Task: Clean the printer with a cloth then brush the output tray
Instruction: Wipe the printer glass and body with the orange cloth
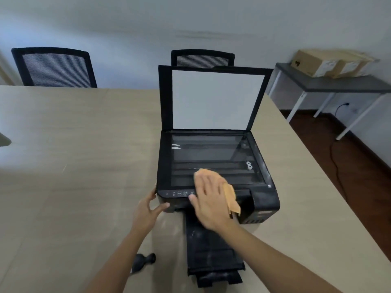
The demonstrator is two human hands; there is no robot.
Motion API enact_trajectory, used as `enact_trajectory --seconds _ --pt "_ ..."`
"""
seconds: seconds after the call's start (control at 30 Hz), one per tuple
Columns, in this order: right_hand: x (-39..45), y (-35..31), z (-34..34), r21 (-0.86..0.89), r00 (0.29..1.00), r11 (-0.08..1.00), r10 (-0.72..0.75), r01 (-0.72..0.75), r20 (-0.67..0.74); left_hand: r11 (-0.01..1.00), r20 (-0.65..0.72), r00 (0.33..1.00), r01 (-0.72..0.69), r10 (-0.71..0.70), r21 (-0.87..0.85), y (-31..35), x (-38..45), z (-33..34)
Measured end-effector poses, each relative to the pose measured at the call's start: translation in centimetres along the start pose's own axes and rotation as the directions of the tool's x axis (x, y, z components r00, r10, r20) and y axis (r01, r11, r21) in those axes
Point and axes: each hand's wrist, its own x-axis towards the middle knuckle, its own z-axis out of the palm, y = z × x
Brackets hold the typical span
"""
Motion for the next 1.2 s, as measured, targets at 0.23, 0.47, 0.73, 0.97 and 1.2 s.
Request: enact_trajectory --seconds 0.23,0.47,0.73,0.97,1.2 --pt "-1.1 7.6 -1.7 -0.097 0.988 0.984 -0.146 0.150 0.049 0.999 -0.014 1.000 0.017 -0.016 0.046 -0.3 0.1 0.2" --pt "-1.0 12.0 -6.0 0.363 0.999 0.932 -0.008 -0.005 0.034 0.982 -0.214 0.975 -0.013 0.054 0.186 2.5 -2.6 0.5" --pt "-1.9 17.5 -10.7 0.718 0.907 0.643 0.419 -0.266 -0.039 0.711 -0.065 0.870 -0.355 0.489 0.607 9.4 -3.4 7.1" --pt "-2.8 18.0 -4.7 0.236 0.930 0.902 0.367 -0.362 0.022 0.480 0.179 0.941 -0.304 0.288 0.823 9.0 -2.1 13.6" --pt "0.8 20.5 -5.7 0.393 0.903 0.863 0.402 -0.316 -0.156 0.483 0.153 0.951 -0.271 0.268 0.833 9.0 -2.5 13.9"
